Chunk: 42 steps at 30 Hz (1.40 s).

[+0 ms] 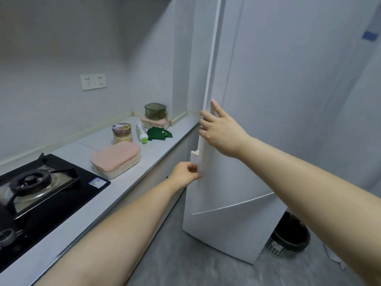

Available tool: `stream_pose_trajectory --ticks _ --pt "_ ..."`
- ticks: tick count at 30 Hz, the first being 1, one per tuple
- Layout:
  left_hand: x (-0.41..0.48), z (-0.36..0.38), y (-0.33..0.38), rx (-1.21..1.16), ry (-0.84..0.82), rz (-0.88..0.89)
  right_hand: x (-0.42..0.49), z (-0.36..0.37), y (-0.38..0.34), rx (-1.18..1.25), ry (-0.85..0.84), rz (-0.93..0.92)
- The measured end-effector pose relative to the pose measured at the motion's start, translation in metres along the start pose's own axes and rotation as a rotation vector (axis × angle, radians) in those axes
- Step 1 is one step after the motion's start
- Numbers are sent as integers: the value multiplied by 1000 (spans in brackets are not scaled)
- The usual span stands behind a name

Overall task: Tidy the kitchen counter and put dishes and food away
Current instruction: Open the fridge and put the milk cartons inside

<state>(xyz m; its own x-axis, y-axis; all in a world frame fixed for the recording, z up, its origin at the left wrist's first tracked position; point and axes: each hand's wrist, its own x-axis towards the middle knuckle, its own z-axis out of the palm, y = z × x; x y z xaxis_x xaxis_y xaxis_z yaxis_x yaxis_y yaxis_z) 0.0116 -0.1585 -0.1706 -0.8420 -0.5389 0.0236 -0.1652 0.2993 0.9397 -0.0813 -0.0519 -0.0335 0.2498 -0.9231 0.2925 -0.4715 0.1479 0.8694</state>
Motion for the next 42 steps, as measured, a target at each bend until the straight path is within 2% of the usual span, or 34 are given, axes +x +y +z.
stream_pose_trajectory --ticks 4,8,14,21,23,26,28,34,42 --pt "59 -26 4 -48 78 29 51 41 8 5 -77 -11" --pt "106 -45 5 -84 42 -29 85 79 11 67 -88 57" --pt "179 -53 -11 -16 138 -18 125 138 23 144 -39 117" --pt "254 -58 -16 29 124 -11 159 209 39 226 -107 148" --pt "270 -57 -17 22 137 -13 166 224 46 254 -155 176" --pt "294 -54 -18 6 158 -12 171 248 55 243 -347 177" --pt "312 -51 -17 -9 168 -12 177 261 62 217 -402 177" --pt "350 -44 -18 -77 150 -32 189 294 74 209 -486 185" --pt "389 -35 -20 -169 131 -26 197 328 86 181 -517 211"
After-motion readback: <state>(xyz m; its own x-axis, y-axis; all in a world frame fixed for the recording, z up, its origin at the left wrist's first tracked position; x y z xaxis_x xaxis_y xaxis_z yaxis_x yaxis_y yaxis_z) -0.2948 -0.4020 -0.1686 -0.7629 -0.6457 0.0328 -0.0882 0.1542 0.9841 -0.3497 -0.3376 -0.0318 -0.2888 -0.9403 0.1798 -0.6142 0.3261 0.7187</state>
